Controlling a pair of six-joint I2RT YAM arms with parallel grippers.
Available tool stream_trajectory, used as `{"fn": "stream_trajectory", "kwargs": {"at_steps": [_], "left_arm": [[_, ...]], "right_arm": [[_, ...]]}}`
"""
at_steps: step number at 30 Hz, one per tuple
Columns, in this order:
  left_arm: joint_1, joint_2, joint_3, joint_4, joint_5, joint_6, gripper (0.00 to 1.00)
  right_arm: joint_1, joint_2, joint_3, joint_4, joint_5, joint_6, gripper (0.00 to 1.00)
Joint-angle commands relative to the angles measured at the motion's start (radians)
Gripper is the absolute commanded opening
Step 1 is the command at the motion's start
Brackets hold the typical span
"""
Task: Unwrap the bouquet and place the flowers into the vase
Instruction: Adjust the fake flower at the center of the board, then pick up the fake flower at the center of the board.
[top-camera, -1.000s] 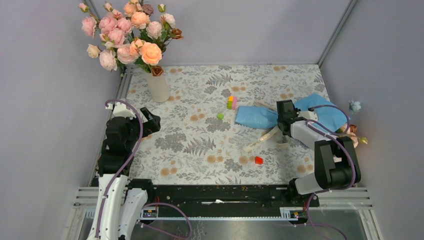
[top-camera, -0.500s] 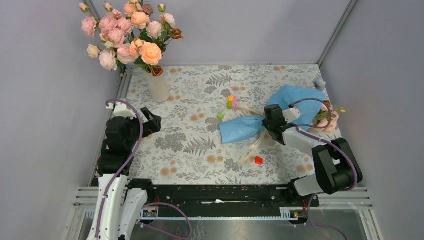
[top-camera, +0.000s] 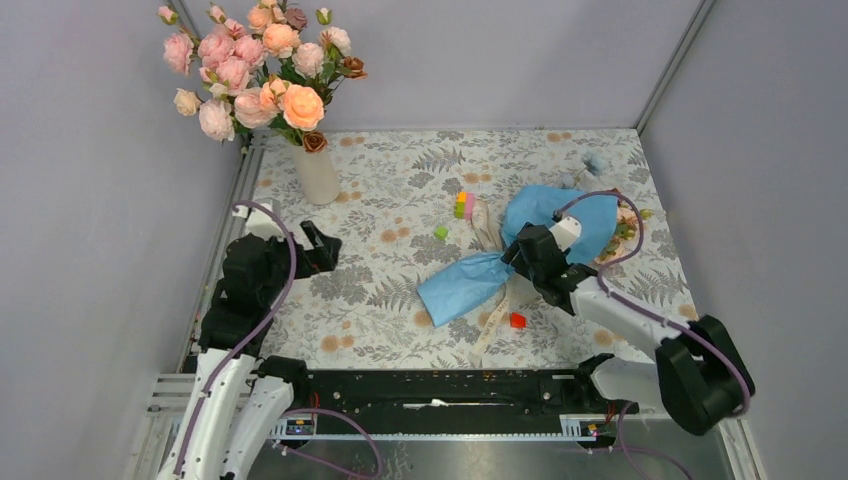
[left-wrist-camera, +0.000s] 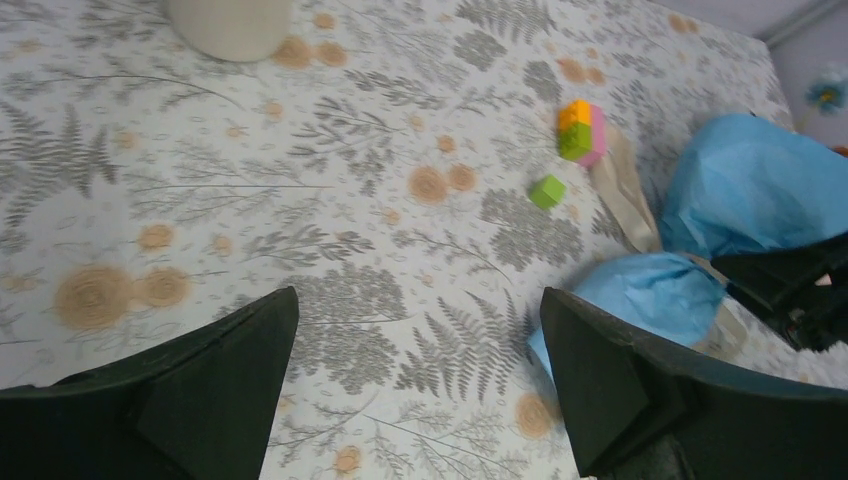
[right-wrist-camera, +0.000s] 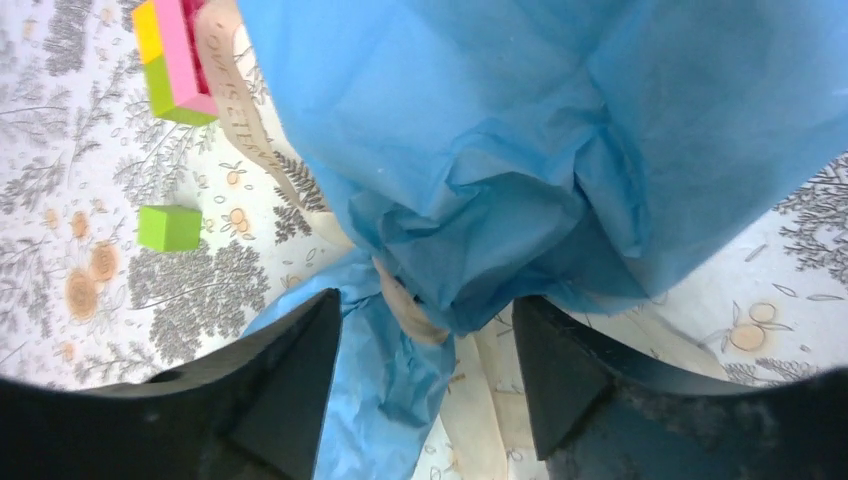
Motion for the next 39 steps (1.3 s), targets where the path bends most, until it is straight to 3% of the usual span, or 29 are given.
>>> {"fn": "stream_trajectory", "kwargs": {"at_steps": [1, 5, 9, 13, 17, 23, 29, 36, 39], "left_arm": [[-0.171, -0.004, -0.021, 0.110, -0.066, -0.071, 0.99], [-0.440, 0.077, -0.065, 0.236, -0.238, -0.131, 0.99], [-0.706, 0.289, 0.008, 0.336, -0.404, -0.104, 0.99], [-0.892, 0.538, 0.120, 0.464, -0.442, 0.003, 0.99], [-0.941, 0.739, 0.227, 0.591, -0.362, 0.084, 0.99], [-0.978, 1.027, 0.448, 0.606, -0.260, 0.179, 0.99], [-0.981, 1.280, 0.648, 0.516, -0.198, 0.248, 0.99], [-0.981, 1.439, 0.760, 0.443, -0.219, 0.275, 0.98], [-0.980, 1.494, 0.800, 0.431, -0.270, 0.285, 0.90]], "right_arm": [[0.003, -0.165, -0.035, -0.110, 0.018, -0.046, 0.77], [0.003, -0.342, -0.115, -0.089, -0.035, -0.023, 0.89], [0.001, -0.459, -0.115, -0.167, 0.040, -0.087, 0.99], [-0.096, -0.484, -0.009, -0.328, 0.027, -0.188, 1.00], [-0.341, -0.538, 0.012, -0.381, -0.151, -0.236, 1.00], [-0.589, -0.607, 0.029, -0.426, -0.296, -0.294, 1.00], [-0.617, -0.685, 0.042, -0.477, -0.308, -0.314, 1.00], [-0.617, -0.775, 0.045, -0.510, -0.350, -0.290, 1.00], [-0.617, -0.802, 0.041, -0.509, -0.370, -0.277, 0.97]]}}
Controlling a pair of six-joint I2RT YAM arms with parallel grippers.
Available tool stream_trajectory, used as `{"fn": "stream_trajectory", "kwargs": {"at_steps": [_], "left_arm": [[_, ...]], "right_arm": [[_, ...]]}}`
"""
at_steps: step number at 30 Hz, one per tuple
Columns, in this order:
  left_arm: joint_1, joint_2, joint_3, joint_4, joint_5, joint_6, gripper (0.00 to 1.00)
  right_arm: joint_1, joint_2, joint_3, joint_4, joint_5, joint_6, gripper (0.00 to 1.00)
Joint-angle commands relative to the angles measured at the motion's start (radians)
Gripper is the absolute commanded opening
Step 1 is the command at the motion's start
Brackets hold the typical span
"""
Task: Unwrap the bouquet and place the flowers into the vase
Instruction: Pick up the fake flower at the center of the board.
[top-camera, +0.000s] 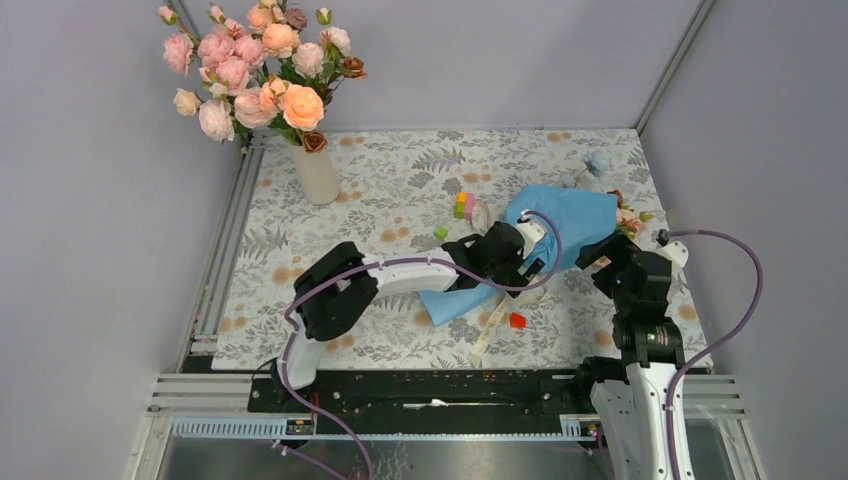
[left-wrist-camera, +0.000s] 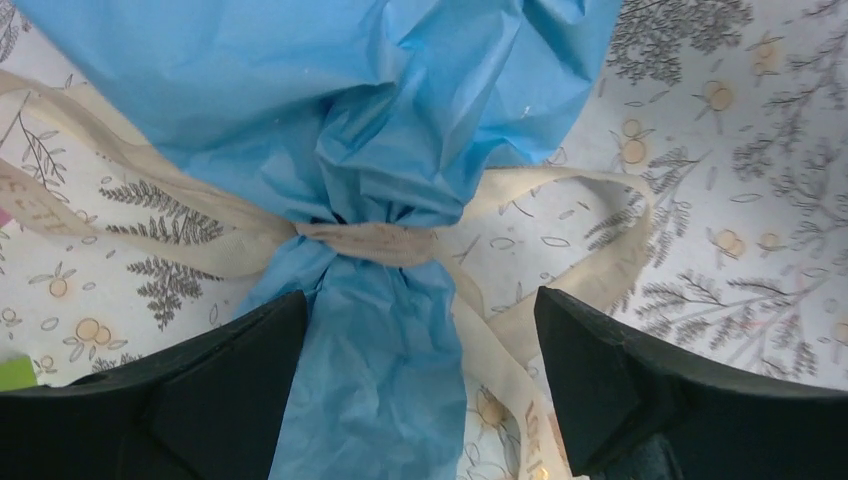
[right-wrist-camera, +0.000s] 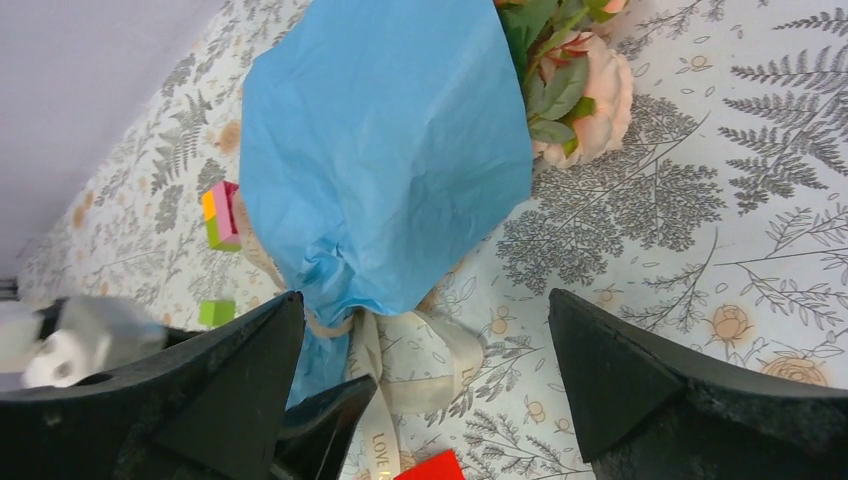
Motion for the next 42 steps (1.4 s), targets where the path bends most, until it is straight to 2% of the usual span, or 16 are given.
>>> {"fn": "stream_trajectory", "kwargs": {"at_steps": [1, 7, 13, 23, 26, 29, 32, 33, 36, 42], "left_arm": [[0.000, 0.055, 0.094, 0.006, -0.077, 0.029, 0.88], [0.004, 0.115, 0.122, -0.023, -0.164, 0.041, 0.75], [0.005, 0.117, 0.103, -0.029, -0.234, 0.051, 0.74], [0.013, 0.164, 0.145, -0.067, -0.245, 0.126, 0.76], [0.024, 0.161, 0.137, -0.072, -0.210, 0.122, 0.67], [0.028, 0.160, 0.123, -0.068, -0.194, 0.127, 0.50], [0.034, 0.166, 0.121, -0.075, -0.150, 0.129, 0.43], [0.042, 0.167, 0.120, -0.076, -0.123, 0.115, 0.40], [0.080, 0.146, 0.117, -0.089, -0.010, 0.044, 0.24], [0.122, 0.041, 0.066, -0.064, 0.063, -0.048, 0.00]], "right_arm": [[-0.003, -0.033, 0.032, -0.020, -0.049, 0.009, 0.97], [-0.003, -0.070, 0.037, -0.035, -0.057, 0.012, 0.96], [-0.003, -0.081, 0.033, -0.035, -0.064, 0.021, 0.96], [-0.003, -0.076, 0.030, -0.035, -0.083, 0.028, 0.96], [-0.003, -0.077, 0.030, -0.035, -0.091, 0.032, 0.96], [-0.003, -0.077, 0.028, -0.036, -0.092, 0.035, 0.96], [-0.003, -0.079, 0.033, -0.036, -0.097, 0.038, 0.96], [-0.003, -0.081, 0.036, -0.036, -0.099, 0.039, 0.96], [-0.003, -0.085, 0.047, -0.037, -0.111, 0.046, 0.96], [-0.003, -0.080, 0.080, -0.035, -0.214, 0.005, 0.98]]}}
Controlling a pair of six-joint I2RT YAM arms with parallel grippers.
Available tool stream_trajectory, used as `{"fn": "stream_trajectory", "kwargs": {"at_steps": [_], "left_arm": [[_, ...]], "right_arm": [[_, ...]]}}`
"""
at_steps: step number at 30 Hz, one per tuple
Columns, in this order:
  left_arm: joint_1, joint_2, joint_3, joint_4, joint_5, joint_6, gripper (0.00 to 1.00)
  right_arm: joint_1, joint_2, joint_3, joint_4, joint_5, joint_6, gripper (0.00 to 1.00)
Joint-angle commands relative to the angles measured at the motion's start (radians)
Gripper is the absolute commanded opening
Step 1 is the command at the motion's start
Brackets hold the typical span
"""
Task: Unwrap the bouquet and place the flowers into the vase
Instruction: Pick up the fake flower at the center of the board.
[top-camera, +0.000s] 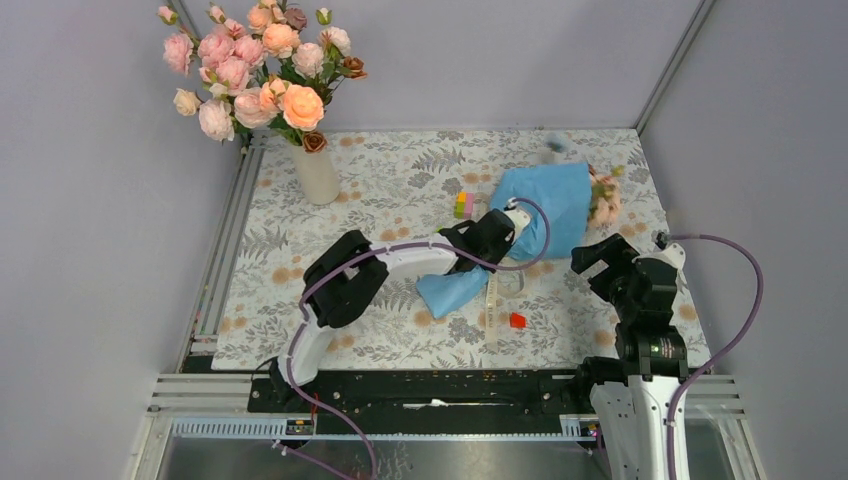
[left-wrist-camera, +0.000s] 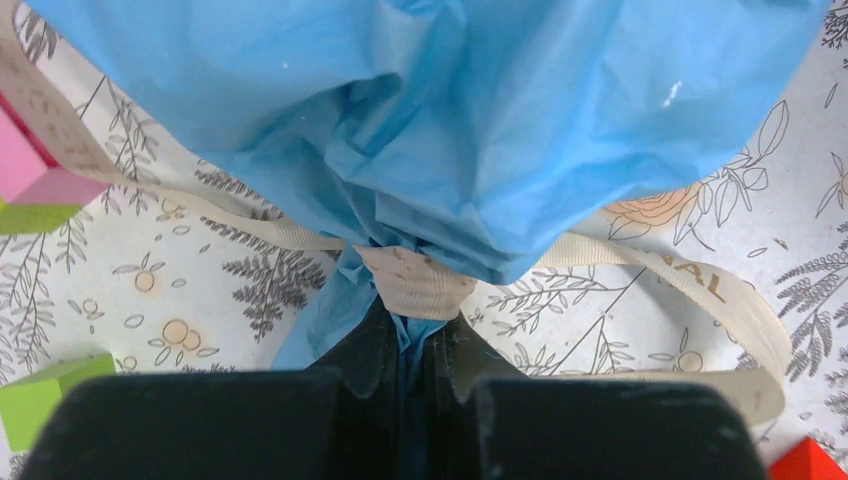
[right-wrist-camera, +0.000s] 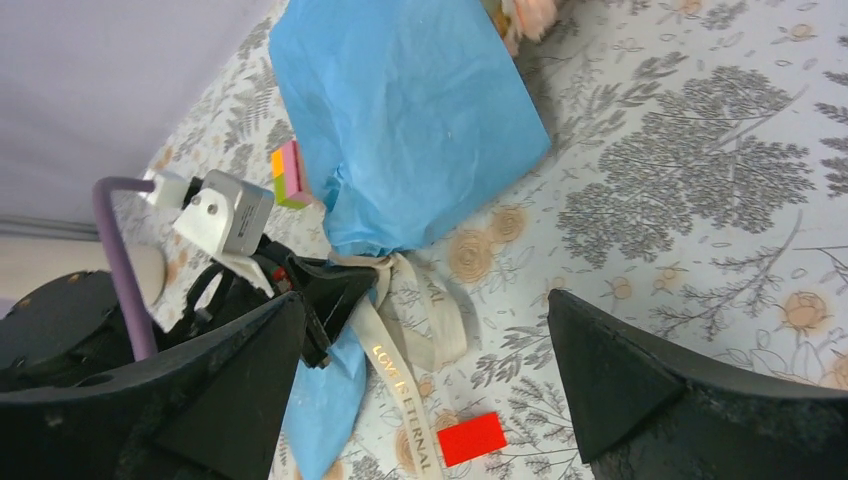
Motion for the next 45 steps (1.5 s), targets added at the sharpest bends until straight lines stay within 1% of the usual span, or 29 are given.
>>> {"fn": "stream_trajectory", "kwargs": {"at_steps": [1, 8, 11, 15, 19, 22, 26, 27, 31, 33, 35, 39, 41, 43, 45], "left_arm": [[0.036, -0.108, -0.039, 0.000, 0.127, -0.123, 0.00], [0.071, -0.262, -0.106, 0.089, 0.261, -0.269, 0.00], [0.094, -0.331, -0.149, 0.140, 0.298, -0.338, 0.00], [0.123, -0.449, -0.222, 0.233, 0.348, -0.432, 0.00], [0.159, -0.558, -0.316, 0.352, 0.421, -0.543, 0.00], [0.164, -0.647, -0.365, 0.386, 0.448, -0.584, 0.00], [0.172, -0.780, -0.450, 0.505, 0.480, -0.653, 0.00], [0.174, -0.803, -0.463, 0.529, 0.494, -0.669, 0.00], [0.174, -0.868, -0.534, 0.673, 0.563, -0.752, 0.00], [0.174, -0.881, -0.559, 0.715, 0.591, -0.790, 0.00], [0.175, -0.884, -0.564, 0.732, 0.614, -0.820, 0.00], [0.174, -0.899, -0.594, 0.817, 0.636, -0.876, 0.00], [0.173, -0.909, -0.613, 0.850, 0.637, -0.882, 0.00], [0.173, -0.915, -0.629, 0.871, 0.638, -0.891, 0.00], [0.173, -0.922, -0.642, 0.891, 0.645, -0.897, 0.00]], "right_arm": [[-0.003, -0.001, 0.073, 0.014, -0.114, -0.040, 0.98], [-0.003, -0.010, 0.110, 0.032, -0.271, -0.105, 0.99], [-0.003, -0.009, 0.109, 0.061, -0.350, -0.102, 1.00], [-0.003, -0.014, 0.092, 0.141, -0.461, -0.067, 1.00], [-0.003, -0.030, 0.044, 0.311, -0.605, 0.013, 1.00], [-0.003, -0.027, 0.001, 0.467, -0.682, 0.121, 1.00], [-0.001, 0.022, -0.061, 0.804, -0.782, 0.334, 1.00], [-0.001, 0.039, -0.067, 0.862, -0.793, 0.373, 1.00], [0.016, 0.103, -0.065, 0.962, -0.806, 0.426, 1.00], [0.058, 0.134, -0.062, 1.032, -0.805, 0.445, 1.00], [0.133, 0.169, -0.023, 1.029, -0.793, 0.399, 1.00], [0.300, 0.229, 0.062, 0.897, -0.707, 0.226, 1.00], [0.337, 0.261, 0.060, 0.935, -0.686, 0.225, 1.00], [0.354, 0.290, 0.050, 0.994, -0.667, 0.245, 1.00], [0.368, 0.323, 0.052, 1.019, -0.649, 0.246, 1.00]]}}
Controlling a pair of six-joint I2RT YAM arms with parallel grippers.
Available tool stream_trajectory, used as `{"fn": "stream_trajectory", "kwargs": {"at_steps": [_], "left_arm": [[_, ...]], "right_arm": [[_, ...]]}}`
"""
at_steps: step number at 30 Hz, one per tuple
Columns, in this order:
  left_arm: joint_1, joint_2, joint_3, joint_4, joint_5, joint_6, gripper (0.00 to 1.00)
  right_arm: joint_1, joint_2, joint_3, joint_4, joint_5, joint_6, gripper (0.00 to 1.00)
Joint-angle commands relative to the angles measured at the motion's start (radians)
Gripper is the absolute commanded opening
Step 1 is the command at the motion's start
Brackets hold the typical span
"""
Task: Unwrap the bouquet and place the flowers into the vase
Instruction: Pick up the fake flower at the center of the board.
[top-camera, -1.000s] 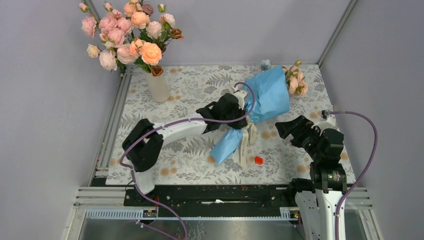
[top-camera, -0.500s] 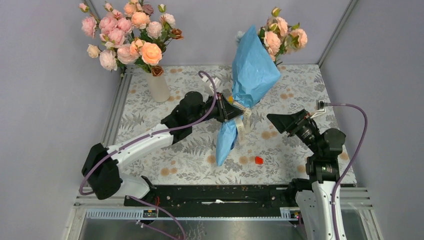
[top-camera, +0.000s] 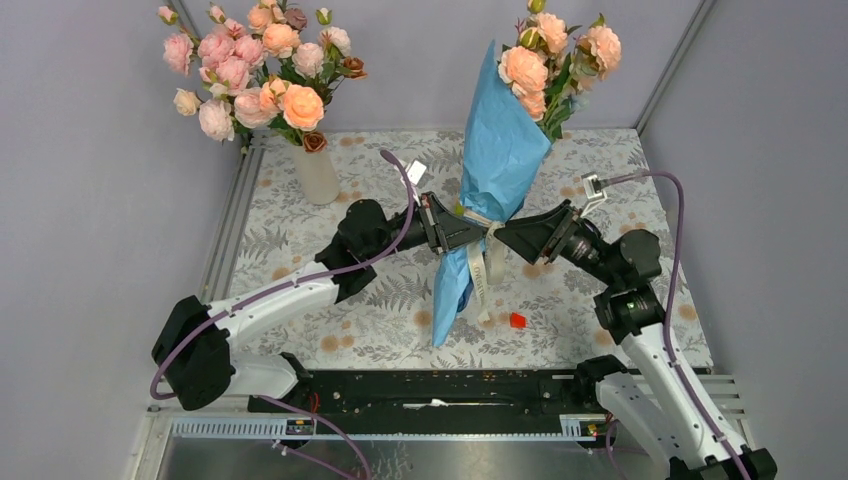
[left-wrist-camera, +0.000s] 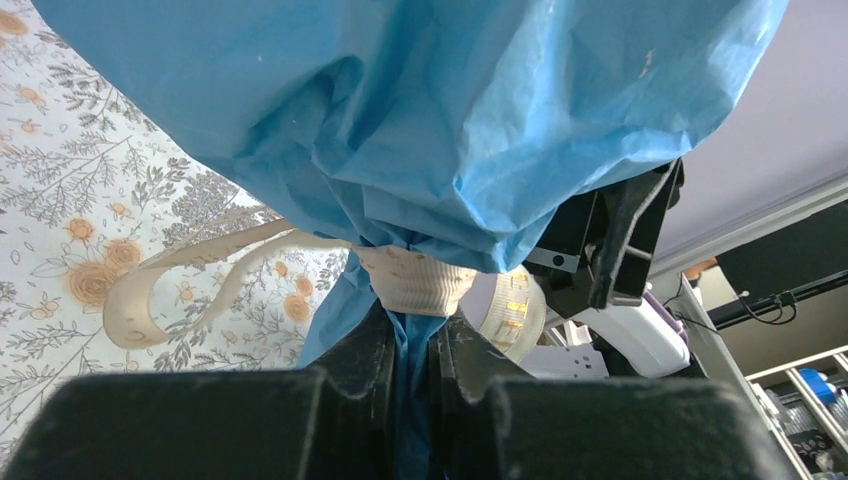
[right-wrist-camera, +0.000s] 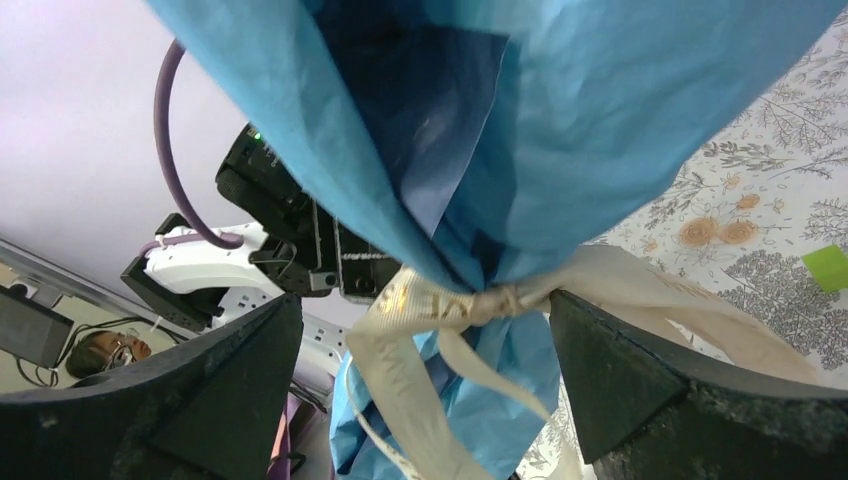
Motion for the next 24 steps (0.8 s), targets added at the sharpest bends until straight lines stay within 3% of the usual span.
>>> {"fn": "stream_trajectory", "kwargs": {"at_steps": [1, 10, 24], "left_arm": [[0.001, -0.068, -0.015, 0.217, 0.042, -0.031, 0.00], [0.001, -0.102, -0.023, 0.204, 0.038, -0.022, 0.00], [0.000, -0.069, -0.033, 0.233, 0.044, -0.038, 0.00]], "right_arm": [[0.037, 0.068, 0.041, 0.106, 0.067, -0.041, 1.00], [0.105, 0.153, 0.087, 0.152, 0.131, -0.070, 0.97], [0.191, 0.224, 0.110, 0.292, 0.173, -0.059, 0.72]]}}
